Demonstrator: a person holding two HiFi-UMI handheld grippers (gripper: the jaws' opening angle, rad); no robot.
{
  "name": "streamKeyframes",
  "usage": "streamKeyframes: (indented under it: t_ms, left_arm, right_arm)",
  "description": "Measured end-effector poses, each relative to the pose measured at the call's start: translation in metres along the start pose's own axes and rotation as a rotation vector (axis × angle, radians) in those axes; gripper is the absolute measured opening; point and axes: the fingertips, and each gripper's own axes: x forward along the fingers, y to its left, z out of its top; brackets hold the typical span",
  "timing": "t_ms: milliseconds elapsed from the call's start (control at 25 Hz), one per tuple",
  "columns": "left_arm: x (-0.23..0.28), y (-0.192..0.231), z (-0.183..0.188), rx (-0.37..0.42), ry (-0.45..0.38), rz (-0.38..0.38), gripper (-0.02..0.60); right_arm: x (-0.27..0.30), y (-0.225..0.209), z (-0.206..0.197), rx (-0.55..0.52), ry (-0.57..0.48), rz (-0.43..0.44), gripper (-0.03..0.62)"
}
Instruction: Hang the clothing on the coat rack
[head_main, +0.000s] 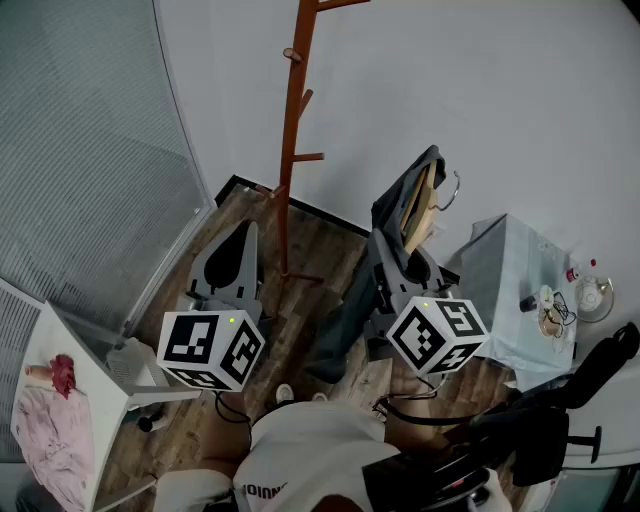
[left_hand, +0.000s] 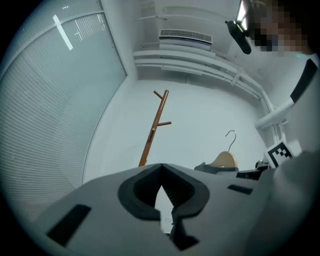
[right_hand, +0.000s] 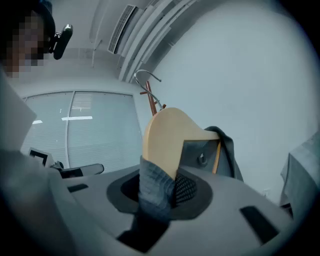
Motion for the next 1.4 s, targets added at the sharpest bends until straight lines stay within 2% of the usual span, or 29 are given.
streamKeyframes:
  t_ms: [640,1160,1400]
  left_arm:
    - [-0.007,0.01,-0.001,-0.001,0.022,0.003,0.012]
    - [-0.023,0.049,-0.012,-0.05,0.047,-0.01,0.012]
    - [-0.011,0.055,-0.02,-0.064,0.061,-0.011,0.012]
  right_arm:
    - [0.008,0.011,-0.01,0.022,0.029,0.01,0.107]
    - [0.024,0.026,-0.028,0.008,0.025,-0.036,0.107]
    - [0.04,0.014,-0.03,-0.001,0.031,-0.049,0.107]
